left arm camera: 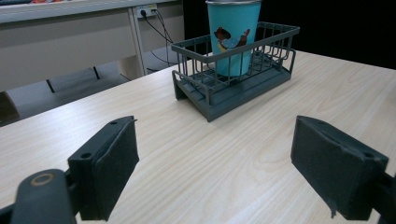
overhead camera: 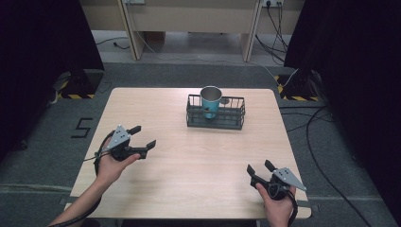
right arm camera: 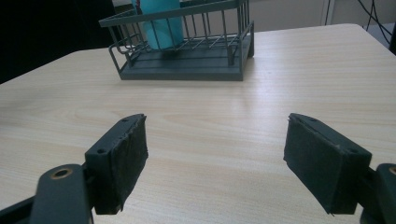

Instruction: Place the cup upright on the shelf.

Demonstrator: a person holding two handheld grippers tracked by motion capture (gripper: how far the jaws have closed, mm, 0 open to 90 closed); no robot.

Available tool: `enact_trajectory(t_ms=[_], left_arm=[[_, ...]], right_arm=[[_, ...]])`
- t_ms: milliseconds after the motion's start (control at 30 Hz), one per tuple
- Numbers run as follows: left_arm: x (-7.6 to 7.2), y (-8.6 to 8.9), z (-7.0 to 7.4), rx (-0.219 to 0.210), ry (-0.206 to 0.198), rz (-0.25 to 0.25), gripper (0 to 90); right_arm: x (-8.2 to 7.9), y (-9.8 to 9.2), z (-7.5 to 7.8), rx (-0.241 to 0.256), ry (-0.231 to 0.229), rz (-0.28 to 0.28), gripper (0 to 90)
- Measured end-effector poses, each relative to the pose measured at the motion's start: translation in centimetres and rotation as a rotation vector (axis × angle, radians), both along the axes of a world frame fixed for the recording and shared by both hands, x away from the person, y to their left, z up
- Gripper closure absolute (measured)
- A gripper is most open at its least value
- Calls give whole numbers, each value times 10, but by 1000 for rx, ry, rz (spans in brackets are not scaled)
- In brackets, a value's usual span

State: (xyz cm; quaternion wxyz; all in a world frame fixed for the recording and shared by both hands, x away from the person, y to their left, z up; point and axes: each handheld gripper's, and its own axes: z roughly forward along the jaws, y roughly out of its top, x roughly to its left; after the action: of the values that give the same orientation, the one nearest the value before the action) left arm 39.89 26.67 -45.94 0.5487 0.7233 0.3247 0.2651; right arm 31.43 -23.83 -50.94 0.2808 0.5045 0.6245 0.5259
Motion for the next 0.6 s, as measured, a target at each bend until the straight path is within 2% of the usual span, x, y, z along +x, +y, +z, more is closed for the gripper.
enact_trajectory(t_ms=[600], left_arm=[[-27, 33, -17, -9, 43, 62, 142]], right_arm=[[0, 0, 0, -2, -1, -1, 221]])
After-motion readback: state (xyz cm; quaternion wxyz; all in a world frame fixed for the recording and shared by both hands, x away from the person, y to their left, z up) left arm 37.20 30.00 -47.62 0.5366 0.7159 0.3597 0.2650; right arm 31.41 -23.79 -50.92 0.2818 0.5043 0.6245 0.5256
